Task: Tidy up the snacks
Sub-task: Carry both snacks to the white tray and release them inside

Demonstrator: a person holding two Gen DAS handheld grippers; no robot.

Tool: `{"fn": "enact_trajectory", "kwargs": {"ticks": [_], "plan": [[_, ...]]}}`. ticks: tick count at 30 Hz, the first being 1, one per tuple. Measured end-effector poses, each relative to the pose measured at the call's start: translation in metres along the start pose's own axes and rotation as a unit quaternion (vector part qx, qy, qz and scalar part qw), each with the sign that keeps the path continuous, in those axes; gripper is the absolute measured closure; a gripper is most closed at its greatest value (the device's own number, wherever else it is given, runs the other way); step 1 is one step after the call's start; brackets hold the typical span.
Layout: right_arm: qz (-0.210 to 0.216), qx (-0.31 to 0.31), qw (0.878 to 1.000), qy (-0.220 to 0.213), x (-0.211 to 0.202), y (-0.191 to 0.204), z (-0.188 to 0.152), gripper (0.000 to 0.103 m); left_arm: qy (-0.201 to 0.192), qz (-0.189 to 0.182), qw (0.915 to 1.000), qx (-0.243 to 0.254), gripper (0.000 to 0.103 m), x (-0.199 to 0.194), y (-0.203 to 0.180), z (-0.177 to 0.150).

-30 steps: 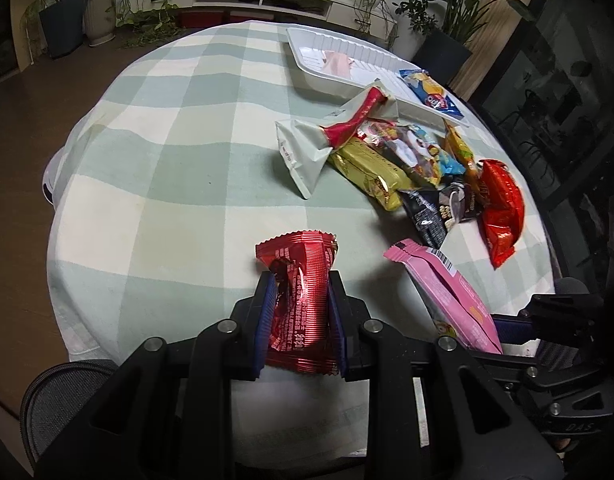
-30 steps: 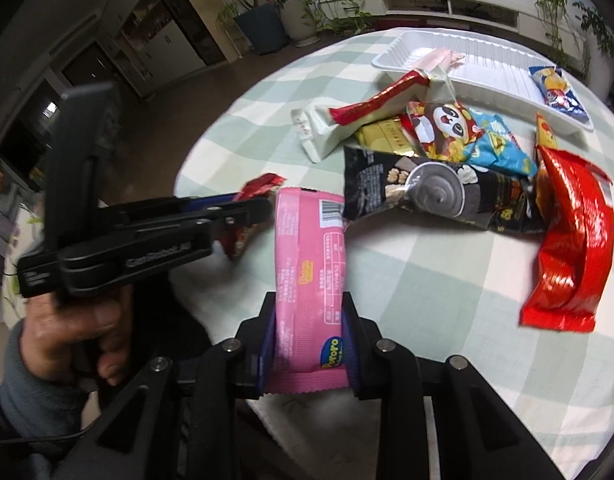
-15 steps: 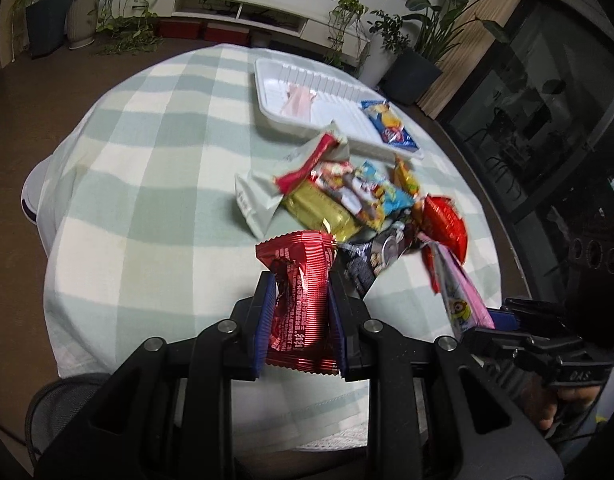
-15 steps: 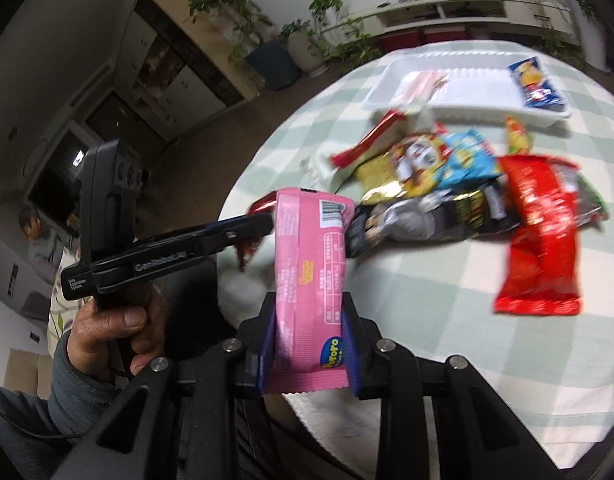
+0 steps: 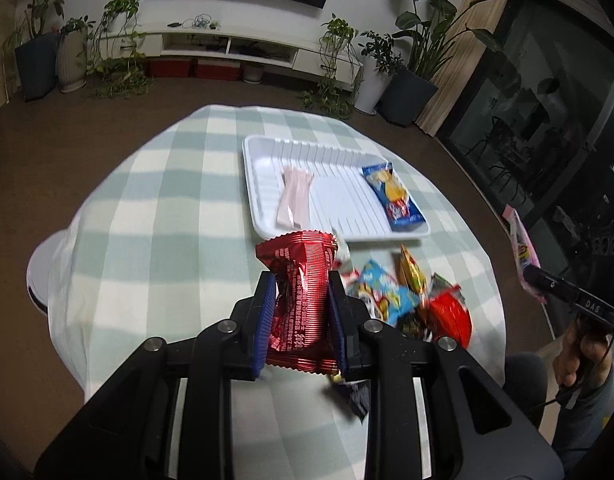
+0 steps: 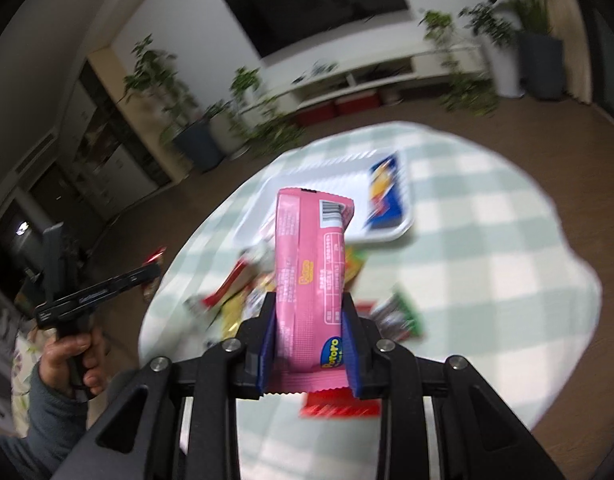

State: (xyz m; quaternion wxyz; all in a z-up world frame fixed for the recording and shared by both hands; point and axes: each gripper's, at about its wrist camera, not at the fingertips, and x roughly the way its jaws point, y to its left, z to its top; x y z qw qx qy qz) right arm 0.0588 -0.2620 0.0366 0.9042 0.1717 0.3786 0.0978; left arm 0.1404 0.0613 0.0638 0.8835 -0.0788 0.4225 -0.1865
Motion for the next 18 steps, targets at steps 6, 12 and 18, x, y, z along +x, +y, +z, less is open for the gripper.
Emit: {"fn": "enact_trajectory", "kwargs": {"ticks": [6, 12, 18], "plan": [[-0.02, -0.018, 0.999, -0.033, 0.014, -0.002, 0.047, 0.072, -0.016, 0.014, 0.9992, 0.034, 0.08, 0.026, -0.011, 0.061], [-0.021, -0.057, 0.997, -0.039, 0.057, 0.012, 0.092, 0.072, -0.004, 0.029, 0.9973, 0.067, 0.08, 0.084, -0.017, 0.112], [-0.052, -0.086, 0.995, -0.002, 0.117, 0.013, 0.108, 0.072, 0.039, 0.044, 0.9956, 0.073, 0.08, 0.156, -0.006, 0.125]]}}
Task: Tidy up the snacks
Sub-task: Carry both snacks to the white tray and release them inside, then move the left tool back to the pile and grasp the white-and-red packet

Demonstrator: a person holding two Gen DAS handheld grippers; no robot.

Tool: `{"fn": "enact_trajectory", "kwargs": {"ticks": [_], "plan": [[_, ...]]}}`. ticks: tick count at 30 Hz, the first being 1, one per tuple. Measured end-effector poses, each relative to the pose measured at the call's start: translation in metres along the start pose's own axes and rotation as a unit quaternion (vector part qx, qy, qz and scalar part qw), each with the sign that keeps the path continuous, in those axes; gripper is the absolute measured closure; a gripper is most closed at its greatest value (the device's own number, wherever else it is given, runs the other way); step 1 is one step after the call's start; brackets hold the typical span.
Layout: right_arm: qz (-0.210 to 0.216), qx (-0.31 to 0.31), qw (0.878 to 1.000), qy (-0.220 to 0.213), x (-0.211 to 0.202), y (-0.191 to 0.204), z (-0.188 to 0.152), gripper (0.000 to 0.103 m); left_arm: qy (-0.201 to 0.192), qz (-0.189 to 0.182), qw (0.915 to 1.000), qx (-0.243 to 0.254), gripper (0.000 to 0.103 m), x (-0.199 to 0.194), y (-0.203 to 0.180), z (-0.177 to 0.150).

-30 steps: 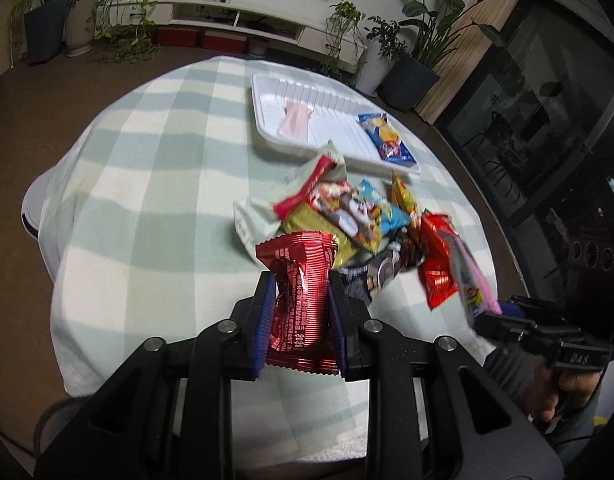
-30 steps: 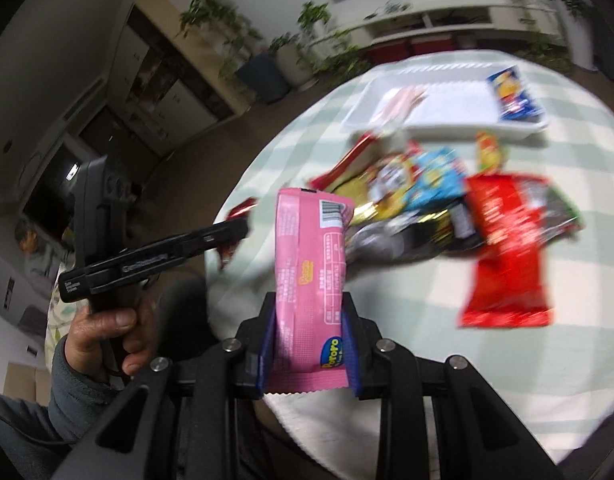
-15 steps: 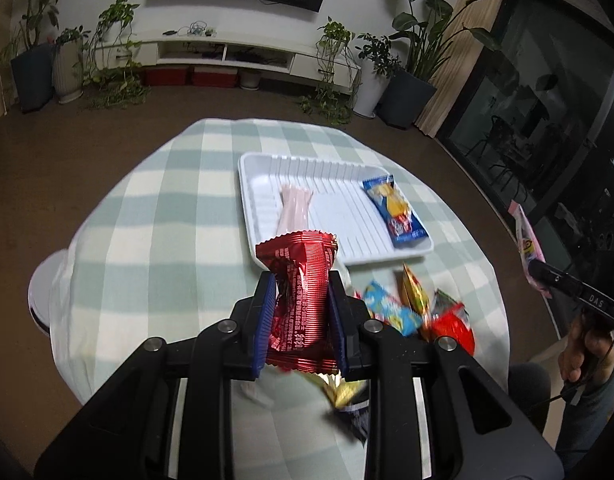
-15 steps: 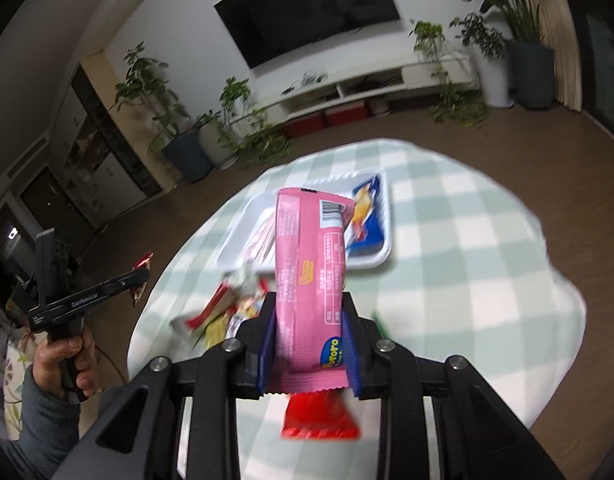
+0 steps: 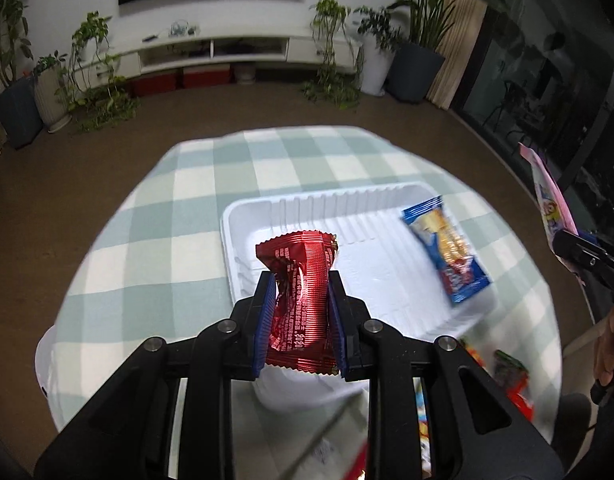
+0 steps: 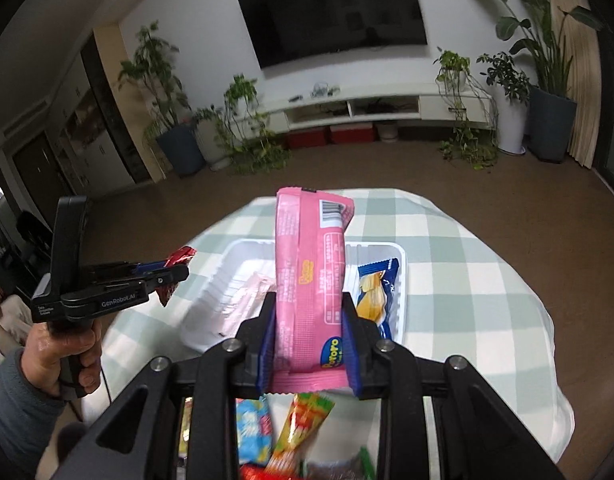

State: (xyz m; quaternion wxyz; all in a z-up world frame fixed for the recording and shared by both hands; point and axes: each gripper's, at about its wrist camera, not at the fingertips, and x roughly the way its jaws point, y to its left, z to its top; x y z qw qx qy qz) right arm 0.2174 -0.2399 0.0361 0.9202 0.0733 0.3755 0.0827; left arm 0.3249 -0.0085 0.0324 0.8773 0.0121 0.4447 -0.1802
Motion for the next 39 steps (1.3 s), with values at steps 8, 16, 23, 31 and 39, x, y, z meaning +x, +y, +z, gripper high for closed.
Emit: {"fn": "enact_trajectory", "kwargs": {"ticks": [8, 16, 23, 31, 39], "plan": [[-0.038, -0.028, 0.996, 0.076, 0.079, -0.002, -0.005, 0.072, 0.034, 0.024, 0.9989, 0.022, 0.08, 0.061, 0.001, -0.004], [-0.066, -0.049, 0.99, 0.113, 0.117, -0.003, -0.012, 0.072, 0.048, 0.038, 0.9974, 0.038, 0.077, 0.093, -0.002, -0.009], [-0.076, -0.061, 0.988, 0.124, 0.13, -0.001, -0.018, 0.071, 0.05, 0.043, 0.9966, 0.05, 0.077, 0.099, -0.006, -0.01], [-0.085, -0.081, 0.984, 0.131, 0.139, 0.006, -0.024, 0.064, 0.052, 0.039, 0.9964, 0.054, 0.073, 0.092, -0.01, -0.013], [-0.068, -0.076, 0.987, 0.121, 0.124, 0.009, -0.015, 0.037, 0.026, 0.04, 0.9972, 0.057, 0.039, 0.061, -0.009, -0.015]]}}
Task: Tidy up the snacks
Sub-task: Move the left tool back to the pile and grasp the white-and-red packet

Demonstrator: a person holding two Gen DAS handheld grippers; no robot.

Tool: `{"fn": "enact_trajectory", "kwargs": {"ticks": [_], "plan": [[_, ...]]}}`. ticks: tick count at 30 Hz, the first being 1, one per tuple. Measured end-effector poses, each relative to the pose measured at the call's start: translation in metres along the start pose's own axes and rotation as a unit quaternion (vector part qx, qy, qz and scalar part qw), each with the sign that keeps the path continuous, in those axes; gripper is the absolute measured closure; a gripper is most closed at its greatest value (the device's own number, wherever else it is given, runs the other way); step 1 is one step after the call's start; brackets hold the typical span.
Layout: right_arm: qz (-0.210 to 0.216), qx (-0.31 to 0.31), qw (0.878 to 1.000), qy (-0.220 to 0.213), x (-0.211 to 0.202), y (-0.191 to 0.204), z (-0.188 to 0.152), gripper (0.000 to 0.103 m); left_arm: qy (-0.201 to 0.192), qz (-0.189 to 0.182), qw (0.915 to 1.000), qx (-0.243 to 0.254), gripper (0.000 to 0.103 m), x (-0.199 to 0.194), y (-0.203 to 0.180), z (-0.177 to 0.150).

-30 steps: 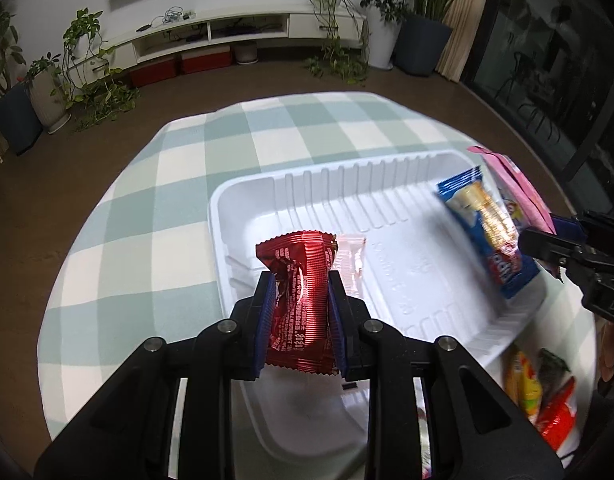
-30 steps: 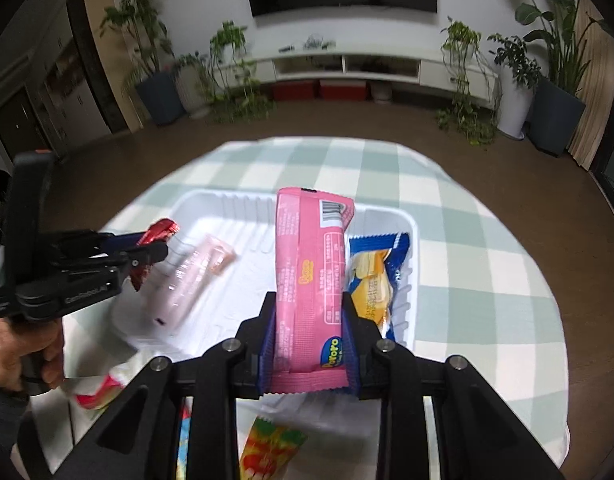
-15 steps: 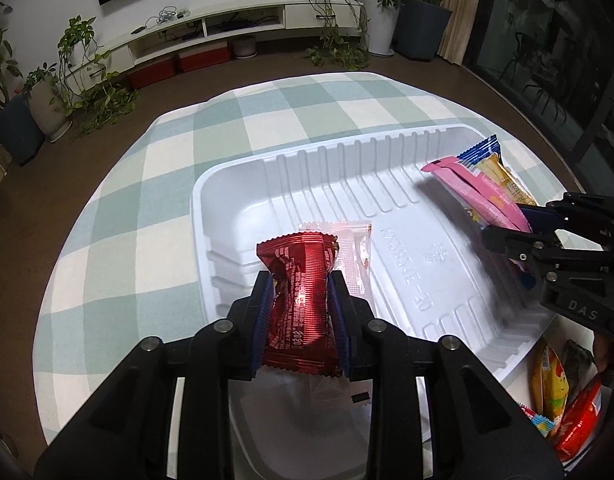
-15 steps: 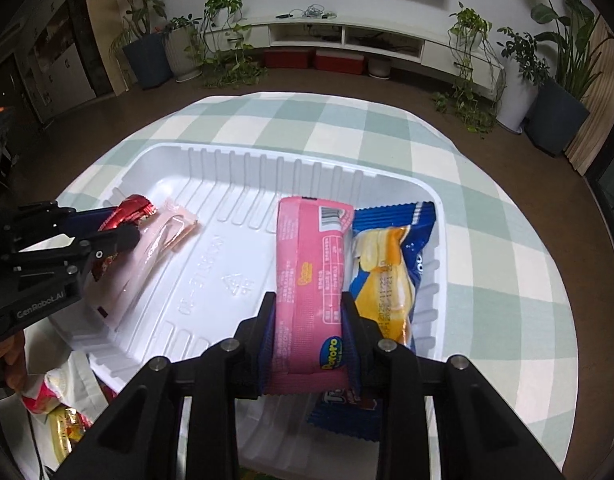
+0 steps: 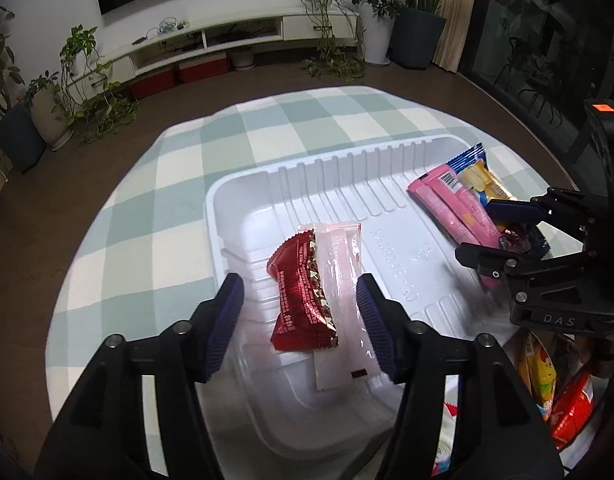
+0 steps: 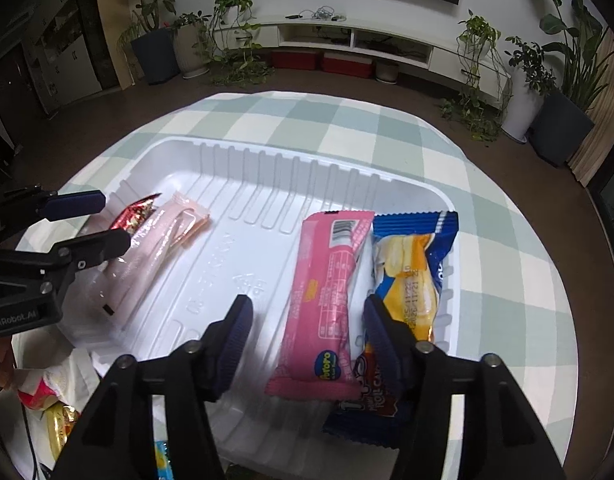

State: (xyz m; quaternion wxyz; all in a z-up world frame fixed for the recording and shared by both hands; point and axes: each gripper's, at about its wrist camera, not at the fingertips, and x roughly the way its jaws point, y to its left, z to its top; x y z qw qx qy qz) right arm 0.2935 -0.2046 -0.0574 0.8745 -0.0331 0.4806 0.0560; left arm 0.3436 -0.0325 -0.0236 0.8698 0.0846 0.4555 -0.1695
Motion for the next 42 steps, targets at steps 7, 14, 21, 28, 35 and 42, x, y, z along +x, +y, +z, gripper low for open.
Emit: {"fn": "enact_trajectory", "kwargs": {"ticks": [7, 14, 21, 28, 35, 42], "plan": [[0.006, 0.025, 0.996, -0.085, -0.068, -0.022, 0.005, 0.017, -0.027, -0.027, 0.9992, -0.009, 0.0, -0.052, 0.007, -0.016], [0.07, 0.108, 0.972, -0.199, -0.166, -0.057, -0.023, 0.0, -0.051, 0.005, 0.9978, 0.042, 0.0, -0.095, -0.006, -0.061], [0.123, 0.166, 0.956, -0.207, -0.195, -0.05, -0.104, 0.0, -0.021, 0.012, 0.9996, 0.015, 0.0, -0.11, -0.014, -0.112], [0.127, 0.197, 0.958, -0.166, -0.184, -0.018, -0.187, 0.001, 0.016, 0.014, 0.997, 0.075, 0.0, -0.099, -0.036, -0.133], [0.095, 0.157, 0.976, -0.12, -0.172, 0.006, -0.2, 0.016, 0.05, -0.002, 0.9929, 0.108, 0.006, -0.079, -0.043, -0.129], [0.098, 0.146, 0.979, -0.107, -0.16, 0.013, -0.206, 0.019, 0.081, -0.027, 0.9891, 0.12, 0.04, -0.059, -0.046, -0.119]]}}
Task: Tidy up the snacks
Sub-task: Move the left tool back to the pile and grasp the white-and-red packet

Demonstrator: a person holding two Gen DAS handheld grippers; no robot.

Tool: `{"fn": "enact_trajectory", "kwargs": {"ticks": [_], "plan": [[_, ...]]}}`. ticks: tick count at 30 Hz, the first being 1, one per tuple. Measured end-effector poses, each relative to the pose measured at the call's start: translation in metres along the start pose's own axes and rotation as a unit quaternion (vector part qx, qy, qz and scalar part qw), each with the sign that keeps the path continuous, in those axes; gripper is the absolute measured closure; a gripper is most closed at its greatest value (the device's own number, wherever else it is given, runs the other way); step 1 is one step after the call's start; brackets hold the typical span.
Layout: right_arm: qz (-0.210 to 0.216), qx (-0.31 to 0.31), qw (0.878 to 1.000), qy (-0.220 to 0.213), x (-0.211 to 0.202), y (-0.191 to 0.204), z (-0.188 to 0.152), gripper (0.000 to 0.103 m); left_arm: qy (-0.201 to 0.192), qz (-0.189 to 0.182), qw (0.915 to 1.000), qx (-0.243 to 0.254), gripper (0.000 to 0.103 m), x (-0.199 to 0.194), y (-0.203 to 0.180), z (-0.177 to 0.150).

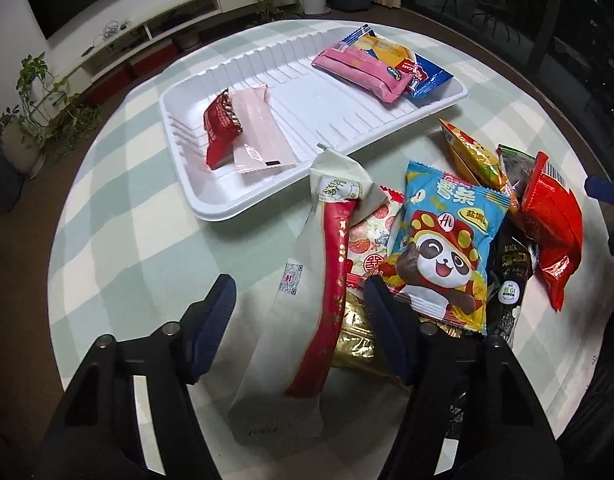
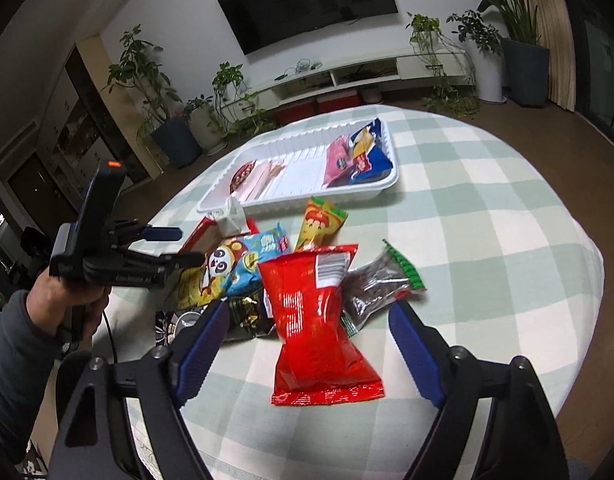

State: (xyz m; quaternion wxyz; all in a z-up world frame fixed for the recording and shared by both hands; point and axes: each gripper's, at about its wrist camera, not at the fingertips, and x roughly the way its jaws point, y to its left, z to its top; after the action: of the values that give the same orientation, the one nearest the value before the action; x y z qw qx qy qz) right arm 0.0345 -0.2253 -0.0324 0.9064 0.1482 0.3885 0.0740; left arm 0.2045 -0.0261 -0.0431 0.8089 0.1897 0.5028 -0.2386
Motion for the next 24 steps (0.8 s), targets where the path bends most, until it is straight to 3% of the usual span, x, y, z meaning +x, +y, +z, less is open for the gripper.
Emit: {"fn": "enact_trajectory", "kwargs": {"ticks": [4, 6, 16, 18, 24], "plan": [[0.0, 0.001, 1.0, 0.001, 0.001, -0.001, -0.002, 0.019, 0.016, -0.01, 0.9998, 0.007, 0.053, 0.01, 0.0, 0.006], [0.0, 0.002, 1.0, 0.004, 0.001, -0.001, -0.002, 0.019, 0.026, -0.02, 0.9995, 0.005, 0.072, 0.015, 0.002, 0.008], [0.002, -0.005, 1.0, 0.016, 0.005, 0.003, -0.007, 0.023, 0.044, -0.032, 0.9985, -0.006, 0.072, 0.027, 0.004, 0.014], [0.0, -0.007, 1.0, 0.016, 0.005, 0.004, -0.006, 0.023, 0.04, -0.032, 0.9986, -0.009, 0.08, 0.026, 0.004, 0.015], [-0.004, -0.011, 1.0, 0.02, 0.007, 0.005, -0.006, 0.026, 0.021, -0.041, 0.9985, -0.03, 0.086, 0.018, 0.009, 0.01]]}}
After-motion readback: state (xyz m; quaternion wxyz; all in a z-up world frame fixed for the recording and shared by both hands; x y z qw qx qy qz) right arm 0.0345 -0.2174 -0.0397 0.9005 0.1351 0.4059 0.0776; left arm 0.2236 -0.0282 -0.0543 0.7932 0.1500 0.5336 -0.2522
